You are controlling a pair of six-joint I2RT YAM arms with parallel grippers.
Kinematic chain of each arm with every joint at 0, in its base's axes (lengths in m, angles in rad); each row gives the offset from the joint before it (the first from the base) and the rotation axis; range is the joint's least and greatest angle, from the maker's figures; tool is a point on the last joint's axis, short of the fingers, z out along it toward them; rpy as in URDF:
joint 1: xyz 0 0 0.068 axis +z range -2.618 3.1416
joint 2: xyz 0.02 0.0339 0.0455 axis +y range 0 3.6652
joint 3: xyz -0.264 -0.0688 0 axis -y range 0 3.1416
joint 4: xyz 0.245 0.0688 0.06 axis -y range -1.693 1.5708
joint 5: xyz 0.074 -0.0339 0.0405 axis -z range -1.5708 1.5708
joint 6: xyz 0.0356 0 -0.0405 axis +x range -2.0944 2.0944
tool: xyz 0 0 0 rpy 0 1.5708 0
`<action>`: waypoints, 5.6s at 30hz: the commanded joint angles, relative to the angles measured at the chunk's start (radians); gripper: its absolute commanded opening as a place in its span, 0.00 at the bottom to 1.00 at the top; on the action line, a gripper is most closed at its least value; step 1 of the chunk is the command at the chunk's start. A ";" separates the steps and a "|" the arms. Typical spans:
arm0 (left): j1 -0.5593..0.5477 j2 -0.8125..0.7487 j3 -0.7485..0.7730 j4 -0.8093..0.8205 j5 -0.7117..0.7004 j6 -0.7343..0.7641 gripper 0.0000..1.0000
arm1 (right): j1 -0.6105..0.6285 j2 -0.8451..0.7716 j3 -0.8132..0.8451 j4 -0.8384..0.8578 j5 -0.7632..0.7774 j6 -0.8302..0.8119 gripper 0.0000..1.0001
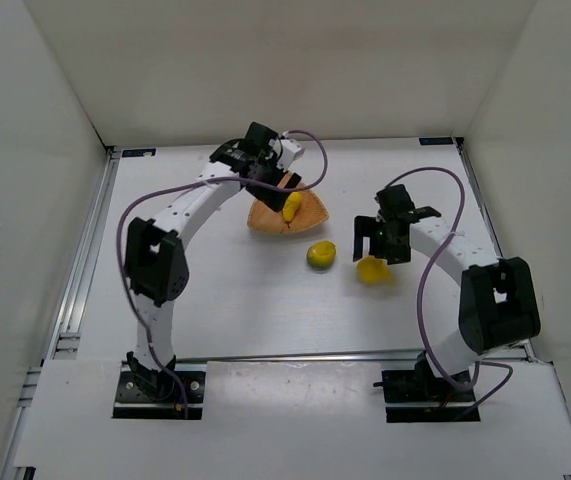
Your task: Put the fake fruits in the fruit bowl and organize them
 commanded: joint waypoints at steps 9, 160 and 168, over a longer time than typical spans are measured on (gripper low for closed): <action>0.160 -0.519 -0.538 0.024 -0.129 -0.033 1.00 | 0.067 0.180 0.056 -0.009 0.104 0.126 0.85; 0.945 -0.935 -0.904 0.104 0.080 -0.372 1.00 | -0.243 -0.674 -0.171 -0.163 0.262 0.160 1.00; 0.945 -0.955 -0.924 0.074 0.042 -0.351 1.00 | -0.243 -0.706 -0.214 -0.183 0.262 0.160 1.00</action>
